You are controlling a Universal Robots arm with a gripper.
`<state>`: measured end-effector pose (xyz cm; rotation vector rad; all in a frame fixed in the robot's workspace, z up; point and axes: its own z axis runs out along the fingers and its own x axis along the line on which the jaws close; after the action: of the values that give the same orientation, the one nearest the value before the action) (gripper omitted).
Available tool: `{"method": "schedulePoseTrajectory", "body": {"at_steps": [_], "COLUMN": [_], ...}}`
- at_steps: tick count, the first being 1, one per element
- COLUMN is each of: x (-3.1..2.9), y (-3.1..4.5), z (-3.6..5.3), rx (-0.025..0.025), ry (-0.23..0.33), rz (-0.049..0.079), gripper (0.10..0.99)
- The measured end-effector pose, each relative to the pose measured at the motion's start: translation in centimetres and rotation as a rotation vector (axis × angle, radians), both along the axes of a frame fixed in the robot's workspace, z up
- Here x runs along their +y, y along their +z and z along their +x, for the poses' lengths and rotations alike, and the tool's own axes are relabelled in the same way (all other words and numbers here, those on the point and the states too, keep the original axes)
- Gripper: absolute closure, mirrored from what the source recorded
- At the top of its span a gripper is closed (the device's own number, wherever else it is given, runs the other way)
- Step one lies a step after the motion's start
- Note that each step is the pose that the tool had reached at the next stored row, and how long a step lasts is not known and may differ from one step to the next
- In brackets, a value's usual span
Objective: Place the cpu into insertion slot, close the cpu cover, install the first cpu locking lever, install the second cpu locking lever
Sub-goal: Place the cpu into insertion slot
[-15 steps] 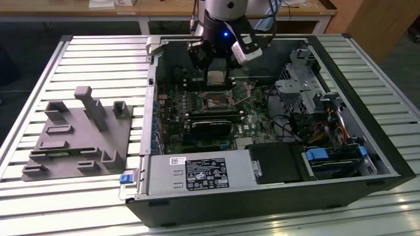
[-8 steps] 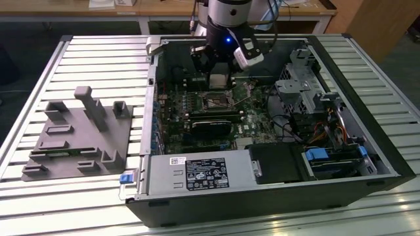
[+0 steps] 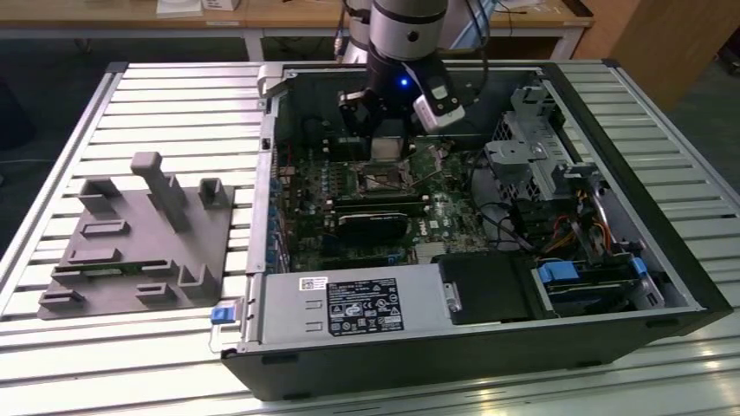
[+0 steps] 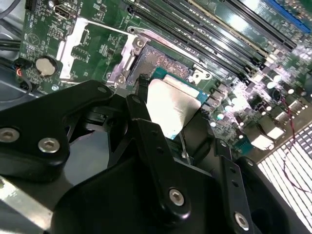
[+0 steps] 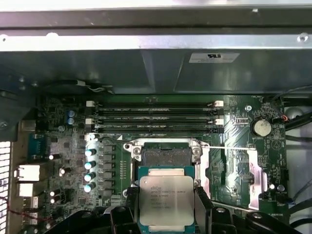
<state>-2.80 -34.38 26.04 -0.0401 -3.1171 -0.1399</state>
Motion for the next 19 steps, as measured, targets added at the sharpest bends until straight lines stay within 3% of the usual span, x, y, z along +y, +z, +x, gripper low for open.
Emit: {"method": "schedulePoseTrajectory", "body": {"at_steps": [11, 19], "x": [0.09, 0.09], "y": [-1.55, -1.61], "z": [0.31, 0.32], "rx": [0.0010, 0.0011], "ry": [0.000, -0.022], "rz": [0.000, 0.000], "gripper": [0.545, 0.545]}}
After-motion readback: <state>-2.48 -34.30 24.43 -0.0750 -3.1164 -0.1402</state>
